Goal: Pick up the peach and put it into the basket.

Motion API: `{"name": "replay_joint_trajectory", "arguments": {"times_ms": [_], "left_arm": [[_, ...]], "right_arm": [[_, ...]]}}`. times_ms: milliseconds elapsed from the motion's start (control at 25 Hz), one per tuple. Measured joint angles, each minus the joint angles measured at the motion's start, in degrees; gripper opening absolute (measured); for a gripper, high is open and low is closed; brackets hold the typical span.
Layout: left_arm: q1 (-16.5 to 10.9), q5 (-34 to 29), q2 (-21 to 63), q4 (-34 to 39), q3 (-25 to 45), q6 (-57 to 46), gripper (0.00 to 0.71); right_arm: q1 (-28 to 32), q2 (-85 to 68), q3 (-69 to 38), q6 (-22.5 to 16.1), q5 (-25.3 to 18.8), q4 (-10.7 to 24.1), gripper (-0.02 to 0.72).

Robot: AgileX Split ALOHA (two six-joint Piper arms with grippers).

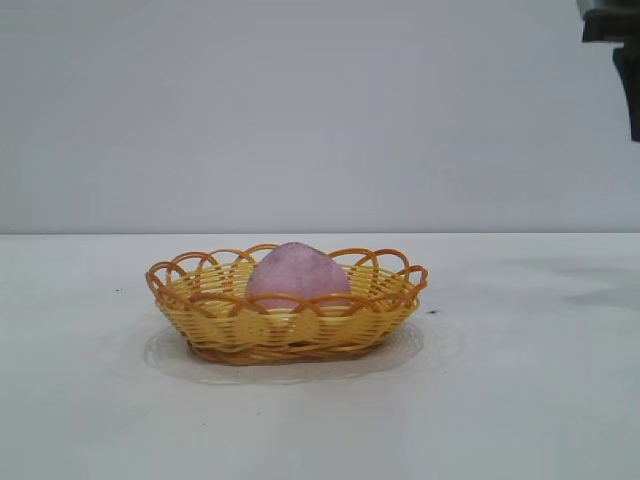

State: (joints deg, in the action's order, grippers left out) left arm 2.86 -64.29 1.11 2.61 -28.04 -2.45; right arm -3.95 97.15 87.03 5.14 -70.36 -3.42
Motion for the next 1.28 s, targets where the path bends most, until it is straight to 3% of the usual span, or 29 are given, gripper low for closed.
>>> {"name": "replay_joint_trajectory", "arguments": {"times_ms": [440, 760, 1280], "left_arm": [[0.0, 0.0, 0.0, 0.0, 0.0, 0.0, 0.517], [0.0, 0.0, 0.0, 0.0, 0.0, 0.0, 0.517], [0.0, 0.0, 0.0, 0.0, 0.1, 0.0, 0.517]], "right_arm": [[0.0, -26.1, -9.8, 0.0, -1.2, -0.1, 0.352], [0.0, -48.8, -28.9, -0.3, -1.6, -0.1, 0.352], [0.0, -81.8, -57.6, -1.4, 3.5, -0.2, 0.352]]}}
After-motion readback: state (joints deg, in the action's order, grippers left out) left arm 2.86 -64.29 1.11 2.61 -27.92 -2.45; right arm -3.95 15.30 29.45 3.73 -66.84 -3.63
